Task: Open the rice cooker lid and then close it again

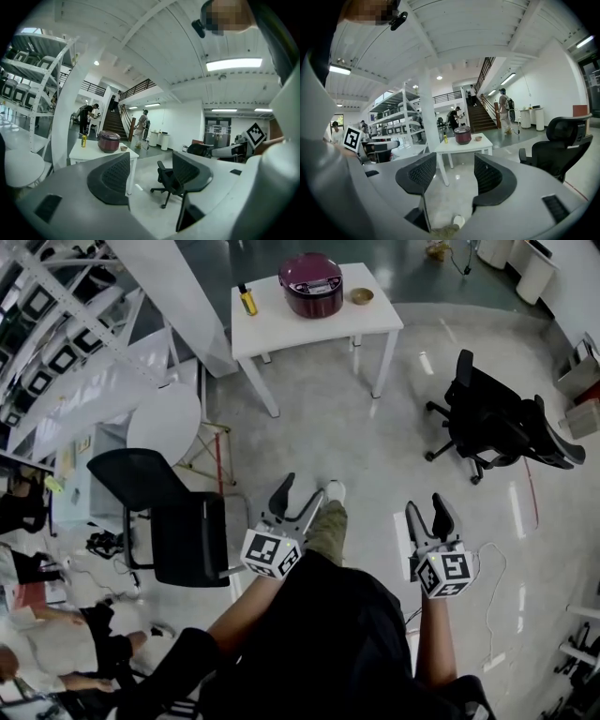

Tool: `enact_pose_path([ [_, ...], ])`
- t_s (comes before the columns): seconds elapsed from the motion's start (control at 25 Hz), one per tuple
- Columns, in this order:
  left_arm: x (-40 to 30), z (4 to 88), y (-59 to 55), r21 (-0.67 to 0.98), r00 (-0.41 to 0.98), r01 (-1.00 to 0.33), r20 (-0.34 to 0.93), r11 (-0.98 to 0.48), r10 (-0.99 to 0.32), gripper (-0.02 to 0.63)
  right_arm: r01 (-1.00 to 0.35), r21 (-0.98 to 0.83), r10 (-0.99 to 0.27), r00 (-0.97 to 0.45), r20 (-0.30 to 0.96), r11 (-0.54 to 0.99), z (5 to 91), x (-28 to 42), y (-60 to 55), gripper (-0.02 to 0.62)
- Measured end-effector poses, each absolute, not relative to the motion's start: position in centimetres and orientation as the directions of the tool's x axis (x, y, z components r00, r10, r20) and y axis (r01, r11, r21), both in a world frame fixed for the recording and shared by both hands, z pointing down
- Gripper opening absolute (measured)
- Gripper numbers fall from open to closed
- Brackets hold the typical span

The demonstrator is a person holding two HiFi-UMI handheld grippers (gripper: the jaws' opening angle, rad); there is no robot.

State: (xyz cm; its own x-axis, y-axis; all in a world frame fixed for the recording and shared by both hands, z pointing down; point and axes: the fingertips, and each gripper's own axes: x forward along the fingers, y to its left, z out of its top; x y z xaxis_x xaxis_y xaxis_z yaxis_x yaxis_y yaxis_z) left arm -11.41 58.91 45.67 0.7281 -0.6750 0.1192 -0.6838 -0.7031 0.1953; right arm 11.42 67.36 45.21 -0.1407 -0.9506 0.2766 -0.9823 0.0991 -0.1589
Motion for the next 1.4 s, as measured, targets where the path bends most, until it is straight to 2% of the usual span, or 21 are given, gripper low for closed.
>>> enact_pose_path([
  [0.48, -4.6, 46.3, 44.1, 0.266, 0.772, -0.63, 0.121, -0.729, -0.624, 0.261, -0.983, -0.182, -0.954, -0.052, 0.297, -0.003, 44.8, 18.4, 53.8, 0.221],
  [0.68, -2.8, 44.9, 35.6, 0.258, 0.775, -0.627, 0.11, -0.735, -0.623, 0.261, -0.984, -0.178, -0.952, -0.067, 0.299, 0.014, 43.3, 20.3, 45.3, 0.221],
  [1.12, -3.0, 43.2, 23.5, 0.242, 0.762, -0.636, 0.044, -0.733, -0.647, 0.262, -0.994, -0.103, -0.943, -0.006, 0.332, -0.03, 42.5, 24.4, 33.3, 0.221],
  [1.4, -3.6, 43.2, 19.8, 0.25, 0.753, -0.644, 0.038, -0.723, -0.657, 0.262, -0.995, -0.091, -0.936, 0.0, 0.352, -0.035, 42.9, 23.7, 29.9, 0.221],
])
